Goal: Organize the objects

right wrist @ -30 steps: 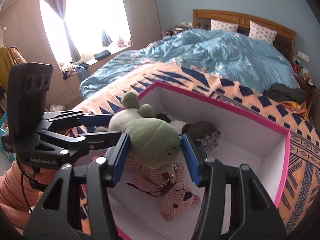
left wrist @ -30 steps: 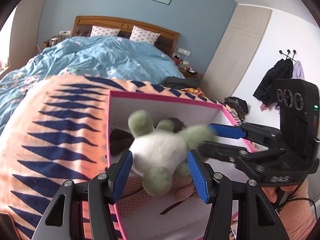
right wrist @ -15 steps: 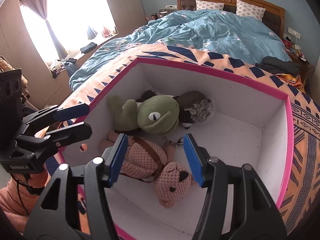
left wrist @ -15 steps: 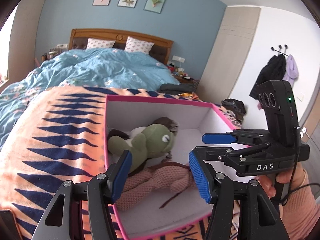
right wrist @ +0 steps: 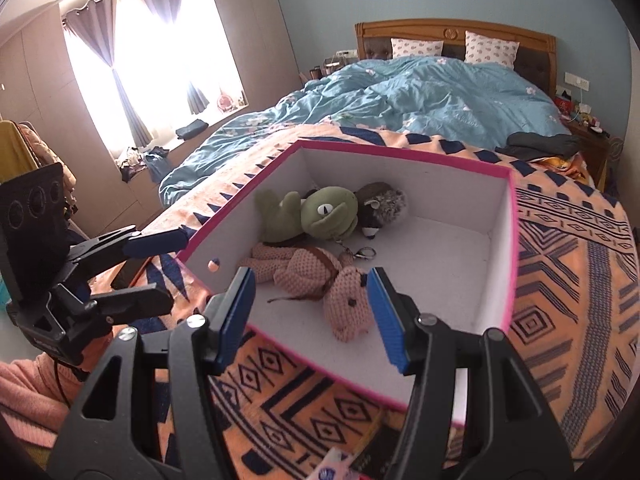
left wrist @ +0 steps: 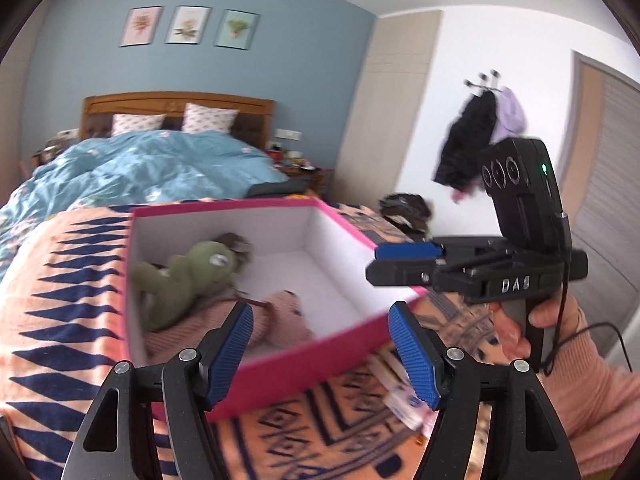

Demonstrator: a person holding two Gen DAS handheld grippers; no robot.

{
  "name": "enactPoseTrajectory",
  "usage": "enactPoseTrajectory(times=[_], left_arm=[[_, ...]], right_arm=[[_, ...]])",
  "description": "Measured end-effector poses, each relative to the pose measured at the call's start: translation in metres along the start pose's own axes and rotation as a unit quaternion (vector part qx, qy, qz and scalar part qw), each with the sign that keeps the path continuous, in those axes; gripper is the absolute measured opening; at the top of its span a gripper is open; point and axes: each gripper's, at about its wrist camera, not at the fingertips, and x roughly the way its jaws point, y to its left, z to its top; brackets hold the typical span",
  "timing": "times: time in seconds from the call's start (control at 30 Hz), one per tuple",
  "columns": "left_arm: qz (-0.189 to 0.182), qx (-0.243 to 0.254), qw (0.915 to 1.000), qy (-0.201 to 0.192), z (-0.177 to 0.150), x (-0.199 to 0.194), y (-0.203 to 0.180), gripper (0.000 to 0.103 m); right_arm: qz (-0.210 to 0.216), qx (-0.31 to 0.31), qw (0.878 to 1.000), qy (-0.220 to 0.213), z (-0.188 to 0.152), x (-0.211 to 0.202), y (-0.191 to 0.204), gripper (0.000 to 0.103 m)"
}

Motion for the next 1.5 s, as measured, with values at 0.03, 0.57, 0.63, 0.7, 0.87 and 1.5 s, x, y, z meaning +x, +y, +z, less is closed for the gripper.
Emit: enactPoseTrajectory(times=[0.03, 0.57, 0.63, 0.7, 0.87, 1.5], left_arm=[[-0.006, 0.006, 1.0000, 0.003, -0.003, 0.001, -0.007, 0.072], [-0.092, 0.045, 0.9882, 0.114, -0.064, 0.045, -0.076, 0.072], [-0.099, 0.053, 0.9859, 0.124, -0.071, 0.048, -0.083, 0.072], [-0.100, 0.059, 0.9843, 0.133, -0.077, 0.052, -0.091, 0.072], [-0.106, 0.073, 0.9802, 0.150, -0.087, 0.059, -0.105, 0.071], [-0.118, 0.065, 0.9726, 0.190, -0.098, 0.072, -0.106, 0.039]], right_arm=[[-0.003, 0.002, 1.000, -0.003, -0.005, -0.007, -0.001, 0.061], [-0.053, 0.109, 0.992, 0.030, -0.113, -0.047, -0.039, 0.062], [-0.051, 0.127, 0.990, 0.035, -0.126, -0.049, -0.044, 0.062], [-0.046, 0.150, 0.987, 0.039, -0.140, -0.051, -0.049, 0.062], [-0.040, 0.178, 0.982, 0.045, -0.163, -0.057, -0.053, 0.062], [0.011, 0.218, 0.974, 0.064, -0.204, -0.070, -0.041, 0.062]])
